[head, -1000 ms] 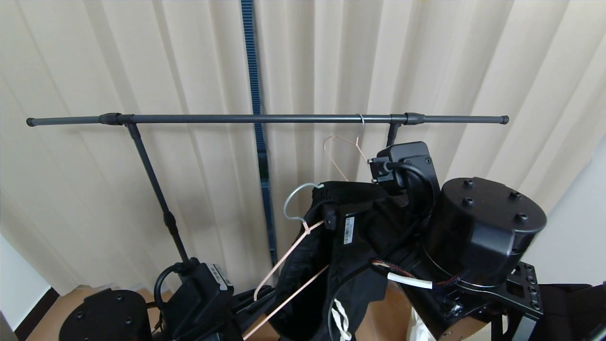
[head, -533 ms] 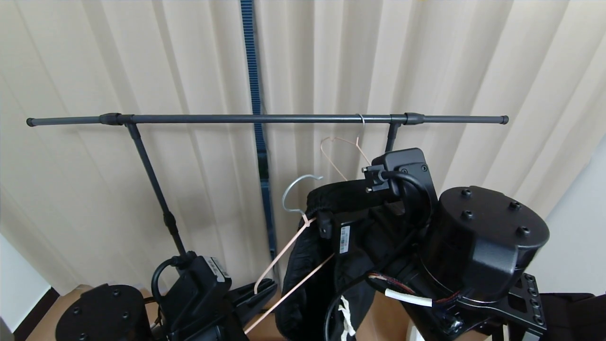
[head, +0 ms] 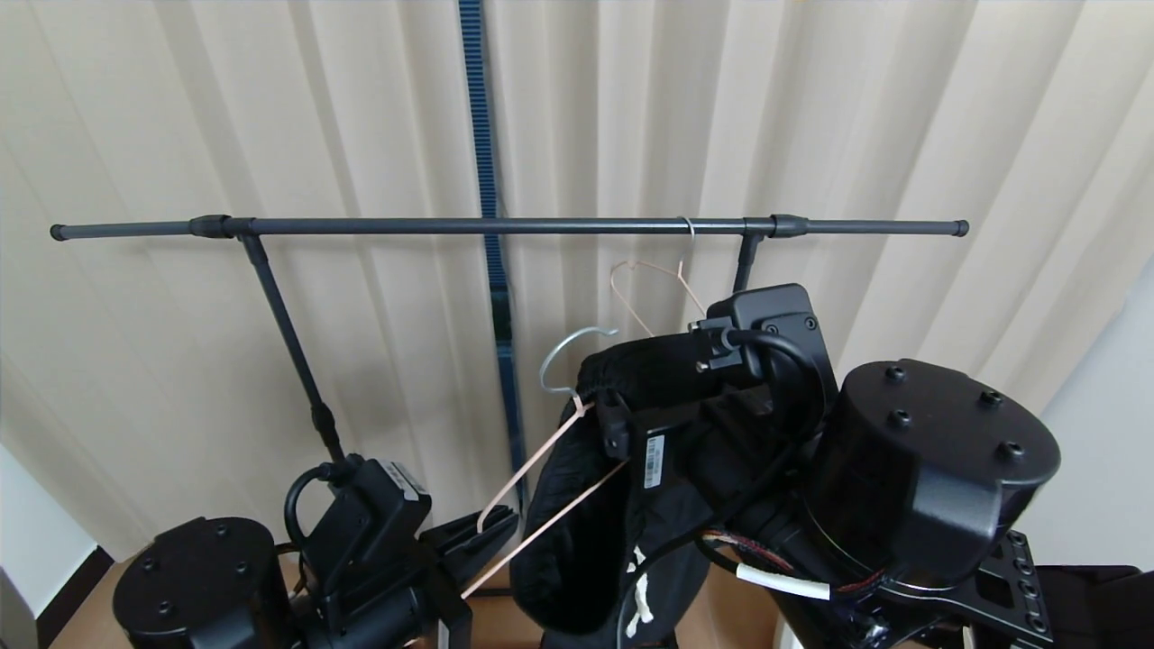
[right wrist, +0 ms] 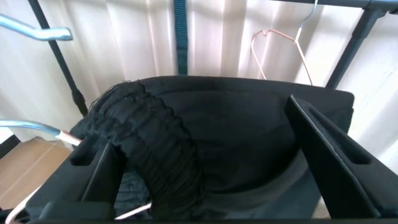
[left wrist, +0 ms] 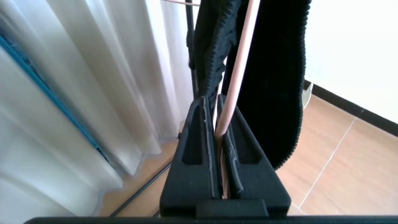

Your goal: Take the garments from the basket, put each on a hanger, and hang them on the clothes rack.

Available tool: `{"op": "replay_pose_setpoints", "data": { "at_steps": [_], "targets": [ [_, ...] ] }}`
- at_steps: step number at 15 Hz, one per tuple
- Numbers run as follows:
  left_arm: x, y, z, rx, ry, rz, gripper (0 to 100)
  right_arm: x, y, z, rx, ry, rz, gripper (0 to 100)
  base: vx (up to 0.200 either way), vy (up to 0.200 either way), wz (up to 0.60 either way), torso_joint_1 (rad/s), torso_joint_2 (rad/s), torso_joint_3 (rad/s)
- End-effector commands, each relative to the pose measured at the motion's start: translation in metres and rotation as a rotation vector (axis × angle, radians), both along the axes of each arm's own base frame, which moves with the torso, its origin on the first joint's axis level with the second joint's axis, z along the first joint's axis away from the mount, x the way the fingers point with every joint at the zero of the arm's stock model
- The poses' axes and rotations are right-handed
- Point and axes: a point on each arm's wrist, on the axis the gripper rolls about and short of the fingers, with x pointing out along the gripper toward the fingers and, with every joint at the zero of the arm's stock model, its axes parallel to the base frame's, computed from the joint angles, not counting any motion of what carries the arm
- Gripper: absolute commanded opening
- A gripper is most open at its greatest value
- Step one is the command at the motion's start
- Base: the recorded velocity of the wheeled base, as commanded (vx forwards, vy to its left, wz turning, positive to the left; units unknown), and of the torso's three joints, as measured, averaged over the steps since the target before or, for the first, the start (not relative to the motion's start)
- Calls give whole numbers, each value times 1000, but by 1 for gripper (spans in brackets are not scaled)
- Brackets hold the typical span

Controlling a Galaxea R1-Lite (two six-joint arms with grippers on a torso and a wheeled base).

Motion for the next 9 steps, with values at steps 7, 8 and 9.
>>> {"op": "replay_pose_setpoints", "data": {
  "at_steps": [7,8,9],
  "targets": [
    [10,1,3,-24,-12,50,0,-1,0,-1,-4,3,5,100,0,0,0,0,0,0],
    [10,1,3,-26,-11,50,0,-3,0,-2,-8,5,8,100,0,0,0,0,0,0],
    [9,1,3,-25,-10,50,0,-4,-2,-2,-8,5,10,100,0,0,0,0,0,0]
  ]
}}
